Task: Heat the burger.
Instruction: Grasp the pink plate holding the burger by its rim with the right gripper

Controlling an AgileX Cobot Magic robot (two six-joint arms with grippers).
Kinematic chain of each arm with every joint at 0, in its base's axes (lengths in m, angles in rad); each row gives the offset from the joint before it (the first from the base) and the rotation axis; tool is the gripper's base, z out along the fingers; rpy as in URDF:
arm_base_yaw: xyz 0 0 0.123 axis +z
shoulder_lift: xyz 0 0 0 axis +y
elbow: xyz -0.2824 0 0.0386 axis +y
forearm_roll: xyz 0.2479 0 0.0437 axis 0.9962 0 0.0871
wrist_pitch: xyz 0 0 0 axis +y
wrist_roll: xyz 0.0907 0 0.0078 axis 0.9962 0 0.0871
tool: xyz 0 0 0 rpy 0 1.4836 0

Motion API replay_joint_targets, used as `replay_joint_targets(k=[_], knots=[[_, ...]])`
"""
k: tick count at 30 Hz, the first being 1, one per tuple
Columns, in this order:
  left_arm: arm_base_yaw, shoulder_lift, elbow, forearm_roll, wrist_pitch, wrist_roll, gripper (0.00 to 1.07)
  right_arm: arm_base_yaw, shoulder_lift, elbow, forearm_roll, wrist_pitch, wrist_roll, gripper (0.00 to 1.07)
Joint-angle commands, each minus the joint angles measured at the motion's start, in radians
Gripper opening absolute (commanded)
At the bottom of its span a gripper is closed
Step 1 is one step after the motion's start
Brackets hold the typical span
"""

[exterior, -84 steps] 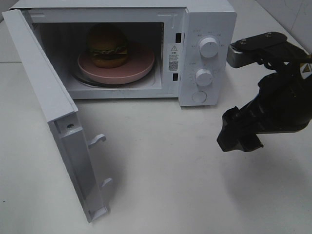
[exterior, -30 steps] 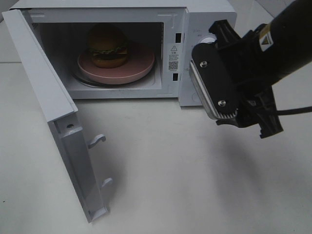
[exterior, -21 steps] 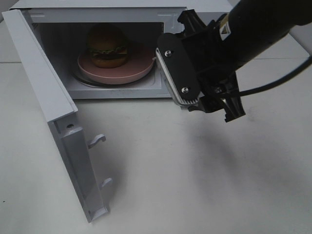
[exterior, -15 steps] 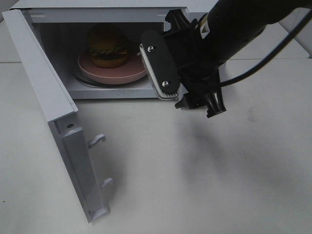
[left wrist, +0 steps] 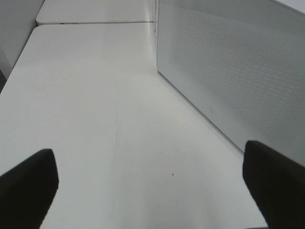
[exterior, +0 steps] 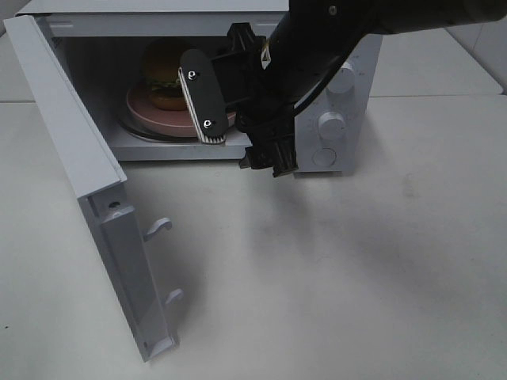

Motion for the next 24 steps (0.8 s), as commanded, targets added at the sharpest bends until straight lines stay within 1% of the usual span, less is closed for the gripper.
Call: replay_joint_targets(k=[1, 7, 9, 10, 12, 15, 17, 19, 20, 21, 23, 24], knots=[[0.001, -0.02, 0.004, -0.006, -0.004, -0.008, 1.0, 0.003, 0.057, -0.055, -0.005, -0.04, 0.012, 0.89], [0.001, -0.02, 0.004, -0.006, -0.004, -0.008, 1.0, 0.003, 0.105, -0.096, -0.005, -0.054, 0.012, 0.89], [0.001, -0.02, 0.004, -0.006, -0.004, -0.008, 1.0, 0.003, 0.156, -0.143, -0.005, -0.056, 0.013, 0.88], [0.001, -0.02, 0.004, -0.006, -0.004, -0.008, 1.0, 0.003, 0.156, -0.143, -0.005, -0.056, 0.013, 0.88], [0.001, -0.02, 0.004, -0.006, -0.004, -0.008, 1.0, 0.003, 0.195, -0.182, -0.005, -0.055, 0.013, 0.88], [0.001, -0.02, 0.004, -0.006, -0.004, -0.008, 1.0, 0.003, 0.209, -0.197, -0.005, -0.055, 0.013, 0.88], [0.001, -0.02, 0.004, -0.006, -0.004, -0.008, 1.0, 0.003, 0.26, -0.254, -0.005, -0.052, 0.022, 0.88], [0.001, -0.02, 0.004, -0.006, -0.004, -0.008, 1.0, 0.003, 0.272, -0.271, -0.005, -0.047, 0.027, 0.87], [0.001, -0.02, 0.004, -0.006, -0.004, -0.008, 1.0, 0.003, 0.298, -0.307, -0.005, -0.035, 0.038, 0.87], [0.001, -0.02, 0.004, -0.006, -0.004, -0.008, 1.0, 0.003, 0.298, -0.307, -0.005, -0.035, 0.038, 0.87], [0.001, -0.02, 0.004, -0.006, -0.004, -0.008, 1.0, 0.003, 0.334, -0.352, -0.005, -0.015, 0.047, 0.87], [0.001, -0.02, 0.004, -0.006, -0.004, -0.008, 1.0, 0.003, 0.334, -0.352, -0.005, -0.015, 0.047, 0.87]])
